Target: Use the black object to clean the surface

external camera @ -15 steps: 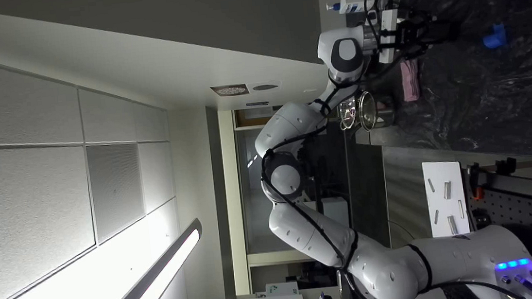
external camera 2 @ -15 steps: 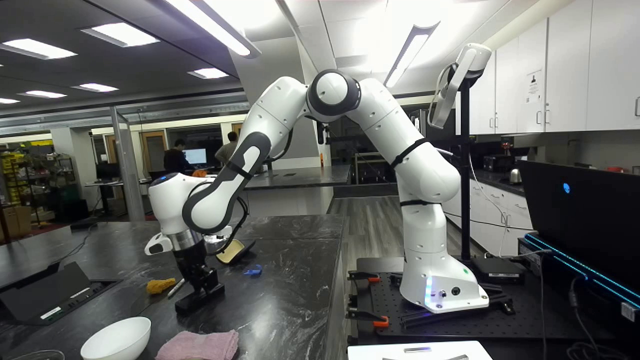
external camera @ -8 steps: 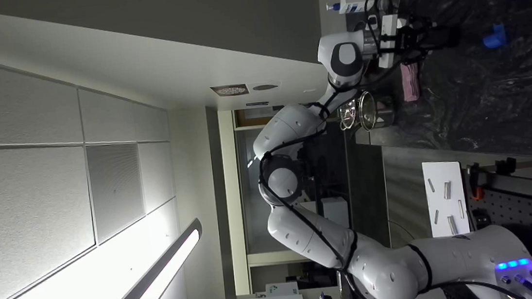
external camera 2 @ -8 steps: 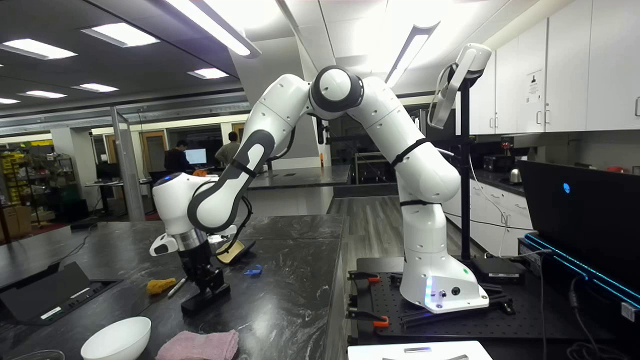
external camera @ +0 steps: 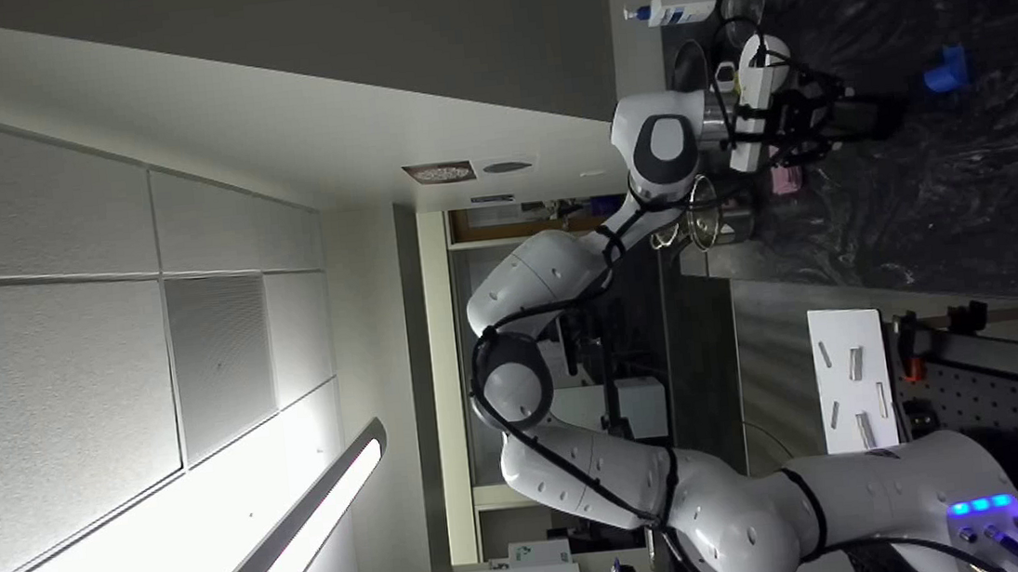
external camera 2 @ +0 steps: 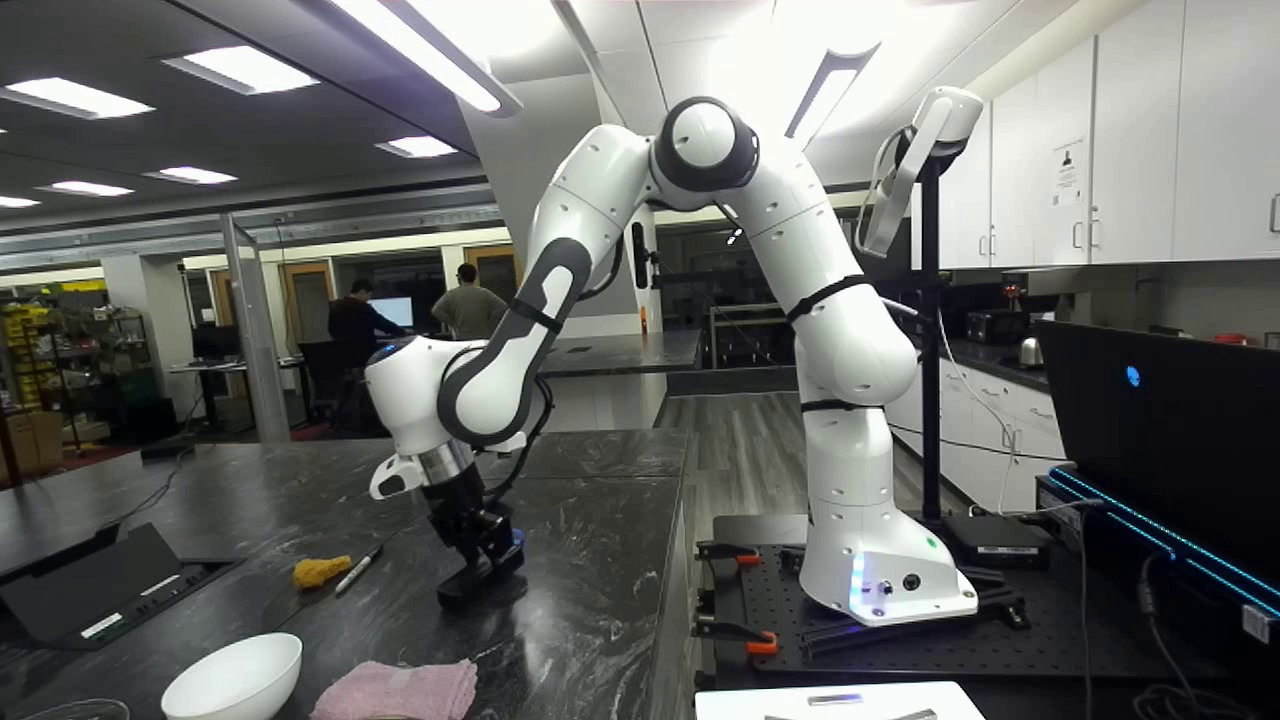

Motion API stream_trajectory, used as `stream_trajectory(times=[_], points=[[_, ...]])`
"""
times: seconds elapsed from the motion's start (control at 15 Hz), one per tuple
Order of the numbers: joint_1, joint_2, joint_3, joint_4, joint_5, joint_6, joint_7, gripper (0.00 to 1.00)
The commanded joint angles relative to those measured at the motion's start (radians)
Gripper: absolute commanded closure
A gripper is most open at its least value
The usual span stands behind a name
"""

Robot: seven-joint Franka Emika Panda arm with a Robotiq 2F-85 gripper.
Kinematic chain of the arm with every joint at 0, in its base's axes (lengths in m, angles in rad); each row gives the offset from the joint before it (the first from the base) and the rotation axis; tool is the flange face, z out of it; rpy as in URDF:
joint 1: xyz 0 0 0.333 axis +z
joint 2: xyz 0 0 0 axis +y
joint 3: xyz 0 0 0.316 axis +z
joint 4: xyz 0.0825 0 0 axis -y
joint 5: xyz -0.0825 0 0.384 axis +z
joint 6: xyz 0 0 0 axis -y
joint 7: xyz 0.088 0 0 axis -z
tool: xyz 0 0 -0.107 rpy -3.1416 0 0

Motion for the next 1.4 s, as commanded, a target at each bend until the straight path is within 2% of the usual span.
stream_trajectory(times=[0.0, 0.4, 0.87, 1.33], points=[[-0.022, -0.128, -0.002, -0.127, 0.015, -0.012, -0.041, 0.71], [-0.011, -0.148, -0.004, -0.155, 0.012, 0.012, -0.058, 0.71], [0.039, -0.075, 0.004, -0.101, -0.003, 0.128, 0.018, 0.71], [0.080, 0.027, 0.022, -0.018, -0.012, 0.118, 0.038, 0.71]])
